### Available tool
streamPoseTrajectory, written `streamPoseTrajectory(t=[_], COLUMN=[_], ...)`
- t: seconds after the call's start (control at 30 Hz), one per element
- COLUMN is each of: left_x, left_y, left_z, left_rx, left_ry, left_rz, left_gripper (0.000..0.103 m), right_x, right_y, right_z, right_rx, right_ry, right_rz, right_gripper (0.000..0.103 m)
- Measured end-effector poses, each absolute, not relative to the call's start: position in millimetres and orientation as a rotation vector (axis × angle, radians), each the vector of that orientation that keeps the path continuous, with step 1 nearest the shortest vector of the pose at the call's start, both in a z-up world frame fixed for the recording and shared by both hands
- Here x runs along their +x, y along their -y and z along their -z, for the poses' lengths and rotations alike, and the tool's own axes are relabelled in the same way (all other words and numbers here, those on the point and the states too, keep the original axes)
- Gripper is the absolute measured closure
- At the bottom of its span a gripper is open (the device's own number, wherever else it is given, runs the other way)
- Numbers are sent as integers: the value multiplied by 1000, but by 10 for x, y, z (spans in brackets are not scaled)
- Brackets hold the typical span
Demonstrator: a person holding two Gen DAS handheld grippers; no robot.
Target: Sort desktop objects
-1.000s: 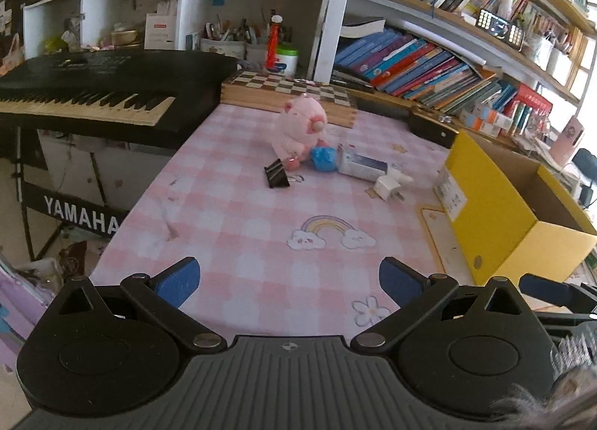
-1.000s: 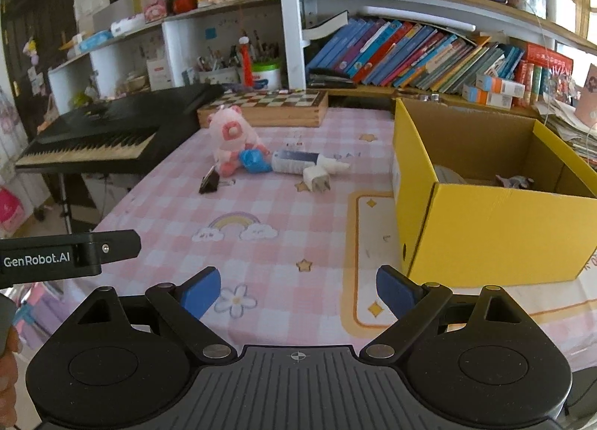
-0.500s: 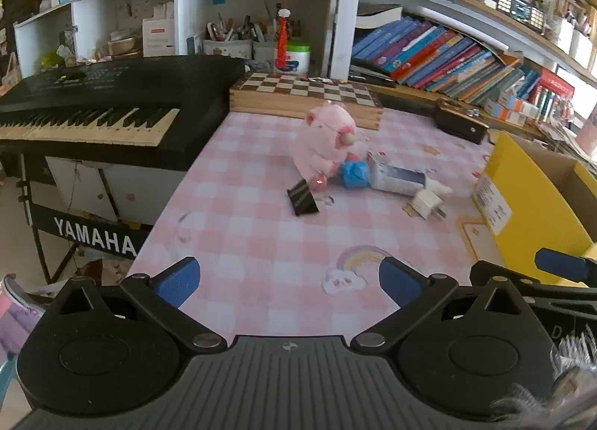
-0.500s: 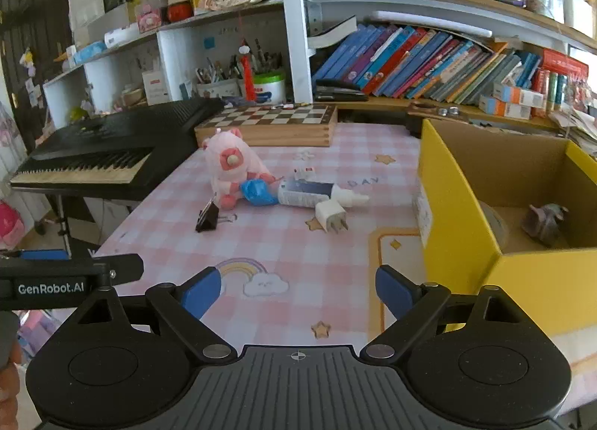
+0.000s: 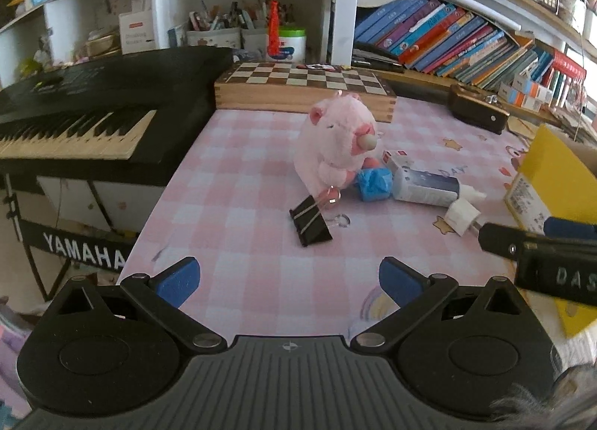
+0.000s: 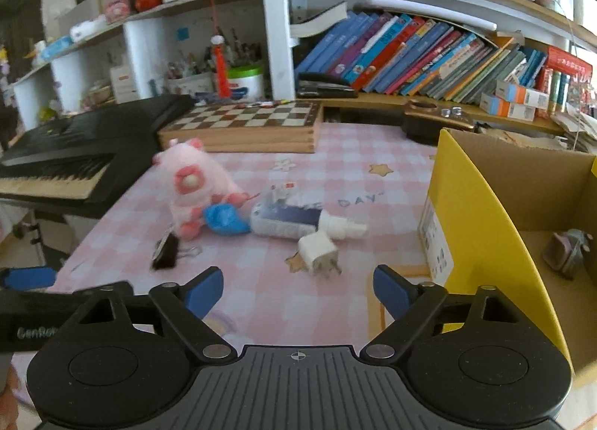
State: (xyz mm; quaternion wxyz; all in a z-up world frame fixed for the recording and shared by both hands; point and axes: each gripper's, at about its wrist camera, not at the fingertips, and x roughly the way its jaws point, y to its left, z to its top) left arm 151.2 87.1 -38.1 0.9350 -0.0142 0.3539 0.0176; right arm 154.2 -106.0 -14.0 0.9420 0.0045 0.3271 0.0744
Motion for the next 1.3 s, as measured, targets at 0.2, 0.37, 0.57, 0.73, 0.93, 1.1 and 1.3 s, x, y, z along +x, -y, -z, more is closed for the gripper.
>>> streamPoseTrajectory(t=[0.2,0.37,0.57,0.73,0.93,1.1,1.3], left_x=[1836,2073,2259,2337,2362,2299,2184], left_y=[-851,-813,-733,-696,-745,-818,-841], left_z=[456,535,621,691,693,603,450], left_rx=[-9,10,38,61,35,-20,-41], left_ry=[-709,-724,-748,-769,-760,-733,-695], left_rz=[-4,24,46,43,32,14,37], left_gripper=[1,13,33,54,75,89,98], right_x=[1876,2025,2169,2250,2325,2317,2216], right_y=[1060,1026,1054,1043,996,1015,986], right_z=[276,355,458,543,568,544,460], right_rx=[23,-15,19,18,-29,-33,-35], right_ry=[-711,-718,-773,-815,-809,-803,-787], right_rz=[-101,-100,-107,-121,-141,-165,-209], right_gripper=[23,30,36,40,68,68,68])
